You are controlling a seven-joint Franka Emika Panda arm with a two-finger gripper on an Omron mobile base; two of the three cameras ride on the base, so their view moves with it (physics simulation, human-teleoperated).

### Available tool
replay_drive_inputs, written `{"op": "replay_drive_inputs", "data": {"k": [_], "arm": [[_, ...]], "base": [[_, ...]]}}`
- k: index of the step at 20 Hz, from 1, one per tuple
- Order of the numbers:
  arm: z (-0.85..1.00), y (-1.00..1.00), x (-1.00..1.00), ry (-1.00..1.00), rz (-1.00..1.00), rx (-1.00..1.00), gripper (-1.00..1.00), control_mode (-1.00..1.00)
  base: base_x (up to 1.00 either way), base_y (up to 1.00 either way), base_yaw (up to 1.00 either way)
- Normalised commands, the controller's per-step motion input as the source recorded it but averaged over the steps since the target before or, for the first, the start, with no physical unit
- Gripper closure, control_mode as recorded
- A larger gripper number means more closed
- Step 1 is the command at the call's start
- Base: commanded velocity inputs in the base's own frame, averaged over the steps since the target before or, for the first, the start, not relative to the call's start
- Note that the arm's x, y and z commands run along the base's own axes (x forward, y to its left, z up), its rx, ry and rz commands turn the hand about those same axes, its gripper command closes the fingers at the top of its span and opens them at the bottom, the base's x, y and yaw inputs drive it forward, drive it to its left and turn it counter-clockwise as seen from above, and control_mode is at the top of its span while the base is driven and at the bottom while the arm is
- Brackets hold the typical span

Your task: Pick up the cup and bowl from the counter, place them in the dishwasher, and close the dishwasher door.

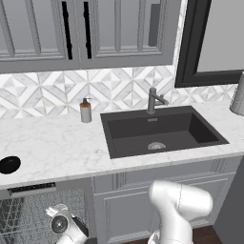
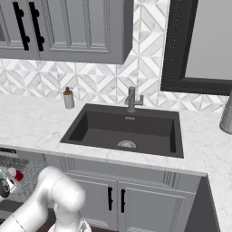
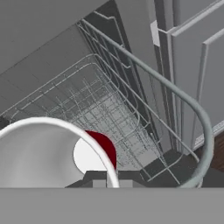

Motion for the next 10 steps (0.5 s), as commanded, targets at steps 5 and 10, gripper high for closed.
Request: {"op": "replay_drive_inputs", "data": {"k": [5, 10], "arm": [[-0.12, 0.04, 0.0, 0.28, 0.0, 0.0, -1.0, -1.0], [0.0, 0.01, -0.71, 0.09, 0.0, 0.01, -1.0, -1.0]], "base": [[0.0, 0.0, 0.0], [0.0, 0.0, 0.0]]}}
